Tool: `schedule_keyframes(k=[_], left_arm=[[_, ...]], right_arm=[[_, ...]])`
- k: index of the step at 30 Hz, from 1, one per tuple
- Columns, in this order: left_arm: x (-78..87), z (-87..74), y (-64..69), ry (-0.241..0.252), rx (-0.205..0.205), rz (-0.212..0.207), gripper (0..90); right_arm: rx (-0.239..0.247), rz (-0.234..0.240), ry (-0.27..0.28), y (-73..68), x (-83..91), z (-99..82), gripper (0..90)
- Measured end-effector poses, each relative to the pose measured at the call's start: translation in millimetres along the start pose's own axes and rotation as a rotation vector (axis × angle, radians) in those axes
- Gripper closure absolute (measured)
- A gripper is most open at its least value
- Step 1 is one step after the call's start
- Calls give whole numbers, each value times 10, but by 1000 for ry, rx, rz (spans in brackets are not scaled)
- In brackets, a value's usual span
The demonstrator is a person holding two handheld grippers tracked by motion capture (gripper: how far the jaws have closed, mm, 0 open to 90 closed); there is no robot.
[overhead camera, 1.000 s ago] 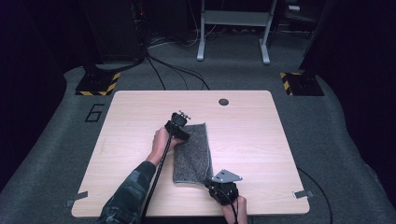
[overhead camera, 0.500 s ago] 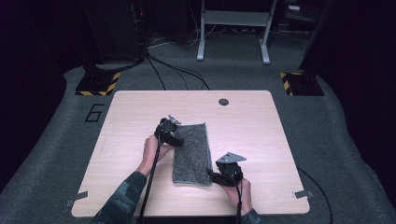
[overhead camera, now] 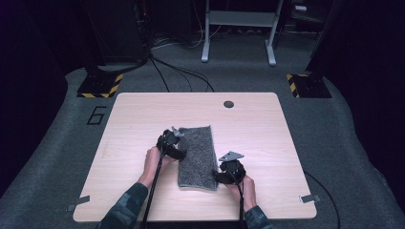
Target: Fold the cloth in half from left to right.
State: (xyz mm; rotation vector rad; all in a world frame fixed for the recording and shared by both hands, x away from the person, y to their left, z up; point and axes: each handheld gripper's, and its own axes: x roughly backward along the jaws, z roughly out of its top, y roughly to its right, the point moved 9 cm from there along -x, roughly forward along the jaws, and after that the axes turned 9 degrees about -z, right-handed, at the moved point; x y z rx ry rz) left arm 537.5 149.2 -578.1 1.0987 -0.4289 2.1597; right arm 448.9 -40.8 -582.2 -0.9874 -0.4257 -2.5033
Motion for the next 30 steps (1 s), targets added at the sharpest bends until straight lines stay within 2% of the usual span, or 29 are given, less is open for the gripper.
schedule_keyframes(k=[1, 4, 7, 8, 9, 10, 11, 13, 15, 16, 17, 18, 19, 22, 26, 28, 29, 30], left_arm=[[12, -1, 21, 18, 10, -14, 188], [79, -22, 71, 32, 14, -28, 166], [134, -42, 127, 46, 10, -38, 158], [169, -56, 166, 49, 8, -52, 155], [208, -70, 188, 53, -4, -47, 151], [240, -86, 229, 66, 1, -53, 151], [298, -136, 298, 65, -16, -62, 147], [320, -167, 343, 72, -13, -70, 147], [358, -249, 433, 68, -21, -89, 145], [362, -334, 520, 50, -39, -94, 145], [362, -334, 520, 50, -39, -94, 145], [334, -435, 599, 22, -64, -98, 145], [334, -435, 599, 22, -64, -98, 146], [310, -506, 636, 36, -73, -85, 150], [351, -532, 651, 36, -80, -99, 144], [387, -514, 627, 62, -55, -122, 129], [408, -500, 587, 70, -47, -117, 123], [421, -479, 548, 81, -29, -130, 123]], right_arm=[[-7, -6, -2, 11, 25, -31, 355], [-33, -15, -6, 25, 60, -75, 324], [-24, -19, -4, 53, 74, -90, 297], [-31, -18, 2, 61, 76, -85, 277], [-37, -8, 12, 80, 84, -60, 232], [-37, -8, 12, 80, 84, -60, 232], [-32, -9, 24, 114, 87, -7, 198], [-32, -6, 33, 119, 87, 30, 186], [-31, 4, 29, 108, 67, 123, 152], [-17, 2, 29, 106, 51, 146, 152], [-6, 2, 33, 100, 38, 159, 148], [0, -2, 17, 86, 21, 153, 147], [18, 5, 9, 77, -11, 145, 144], [22, 10, -11, 50, -54, 98, 144], [31, 18, -17, 17, -49, 10, 144], [30, 23, -11, 17, -19, 1, 143], [27, 32, -6, 45, 12, 26, 141], [27, 32, -6, 45, 12, 26, 141]])
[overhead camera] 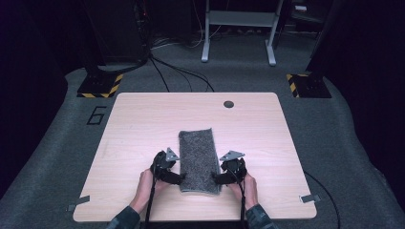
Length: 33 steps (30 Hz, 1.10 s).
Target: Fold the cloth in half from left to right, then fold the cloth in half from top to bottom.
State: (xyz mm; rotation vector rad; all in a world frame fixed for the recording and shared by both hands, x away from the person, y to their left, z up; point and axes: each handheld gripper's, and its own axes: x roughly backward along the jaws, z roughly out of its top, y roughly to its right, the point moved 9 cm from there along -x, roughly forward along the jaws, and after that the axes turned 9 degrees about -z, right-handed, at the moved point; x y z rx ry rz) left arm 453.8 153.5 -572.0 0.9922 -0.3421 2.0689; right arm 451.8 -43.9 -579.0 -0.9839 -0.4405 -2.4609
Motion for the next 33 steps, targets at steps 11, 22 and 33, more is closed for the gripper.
schedule_keyframes(k=[11, 22, 33], left_arm=[[-80, 428, -766, 70, 175, -7, 122], [-278, 622, -1104, 33, 209, 45, 152], [-480, 694, -1262, 19, 226, 47, 275]], right_arm=[[-36, 72, 27, 321, -209, 610, 148], [-44, 82, -1, 466, -561, 952, 168], [-89, 73, -34, 617, -960, 1151, 347]])
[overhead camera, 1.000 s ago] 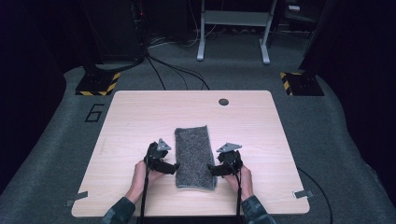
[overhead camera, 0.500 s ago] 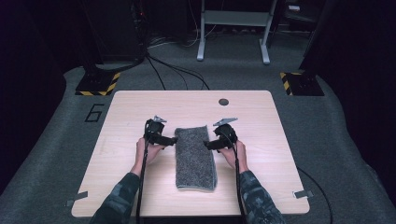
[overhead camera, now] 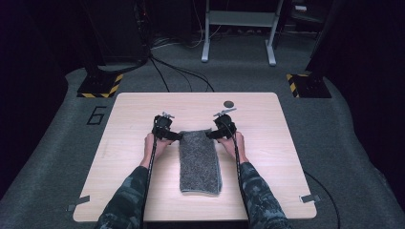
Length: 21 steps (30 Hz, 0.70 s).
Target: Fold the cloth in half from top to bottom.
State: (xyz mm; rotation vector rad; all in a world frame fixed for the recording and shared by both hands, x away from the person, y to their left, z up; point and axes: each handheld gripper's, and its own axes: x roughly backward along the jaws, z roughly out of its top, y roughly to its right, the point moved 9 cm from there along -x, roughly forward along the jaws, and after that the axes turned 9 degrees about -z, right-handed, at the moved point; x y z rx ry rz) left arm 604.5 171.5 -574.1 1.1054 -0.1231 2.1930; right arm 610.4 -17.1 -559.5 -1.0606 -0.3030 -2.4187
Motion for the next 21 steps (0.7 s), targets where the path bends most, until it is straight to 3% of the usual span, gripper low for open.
schedule_keyframes(k=[5, 8, 10, 16, 21], left_arm=[[-58, 20, 31, 3, -29, -16, 339], [-68, 43, 30, 8, -28, -30, 355], [-72, 89, 17, 21, -6, -41, 348], [-96, 153, -5, 18, 1, -30, 371], [-145, 139, 40, -3, -8, -34, 519]], right_arm=[[19, -24, -25, 10, -111, 10, 444], [11, -20, -31, 30, -151, 20, 499], [20, -36, -32, 56, -171, 40, 544], [37, -38, -50, 53, -224, -1, 611], [41, -33, -48, 29, -228, 2, 691]])
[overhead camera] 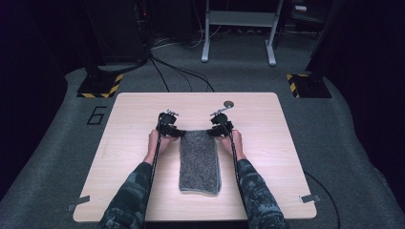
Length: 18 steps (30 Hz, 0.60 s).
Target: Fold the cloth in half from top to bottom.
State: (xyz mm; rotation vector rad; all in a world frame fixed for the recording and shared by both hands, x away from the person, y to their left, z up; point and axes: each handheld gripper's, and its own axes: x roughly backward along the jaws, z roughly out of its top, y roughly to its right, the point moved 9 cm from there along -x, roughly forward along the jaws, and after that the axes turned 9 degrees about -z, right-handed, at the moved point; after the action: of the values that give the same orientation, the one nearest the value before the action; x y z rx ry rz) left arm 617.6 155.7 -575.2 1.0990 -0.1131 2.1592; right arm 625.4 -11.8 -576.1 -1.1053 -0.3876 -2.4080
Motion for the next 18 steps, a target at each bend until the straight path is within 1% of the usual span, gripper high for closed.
schedule_keyframes(k=[1, 2, 4, 5, 6, 7, 8, 9, 10, 11, 12, 13, 14, 15, 16, 17, 18], left_arm=[[-1, -2, 12, -1, -7, -3, 519], [-3, -3, 18, 0, -15, 4, 554], [-10, -1, 38, -1, -20, 2, 612], [-14, 0, 44, -9, -29, 11, 648], [-14, 0, 44, -9, -29, 11, 667], [-18, 0, 54, -11, -31, 9, 667], [-19, 0, 58, -12, -32, 6, 695], [-26, 0, 72, -8, -25, -1, 755], [-26, 0, 72, -8, -25, -1, 780], [-30, 1, 76, -7, -30, 3, 816], [-35, -2, 103, -15, -36, 5, 842], [-39, -4, 122, -19, -37, 10, 854], [-36, -4, 128, -28, -51, 21, 863], [-36, -4, 128, -28, -51, 21, 869], [-34, 0, 141, -34, -57, 24, 869], [-28, 6, 149, -35, -67, 27, 874], [-16, 14, 158, -35, -72, 28, 874]], right_arm=[[2, 3, -2, -2, 2, -2, 714], [-1, 8, -3, -5, 5, -5, 743], [-5, 21, -8, -4, 13, -14, 778], [-8, 26, 0, -8, 10, -15, 800], [-8, 26, 0, -8, 10, -15, 800], [-7, 31, 1, -10, 13, -20, 814], [-14, 33, 3, -19, 14, -23, 827], [-11, 30, 8, -24, 18, -31, 841], [-11, 30, 8, -24, 18, -31, 841], [-35, 30, 18, -29, 18, -35, 849], [-41, 36, 17, -30, 22, -41, 853], [-40, 37, 17, -38, 24, -41, 856], [-32, 40, 15, -41, 31, -46, 858], [-32, 40, 15, -41, 31, -46, 858], [-33, 33, 11, -40, 33, -46, 861], [-21, 21, 6, -36, 47, -48, 867], [-21, 21, 6, -36, 47, -48, 867]])
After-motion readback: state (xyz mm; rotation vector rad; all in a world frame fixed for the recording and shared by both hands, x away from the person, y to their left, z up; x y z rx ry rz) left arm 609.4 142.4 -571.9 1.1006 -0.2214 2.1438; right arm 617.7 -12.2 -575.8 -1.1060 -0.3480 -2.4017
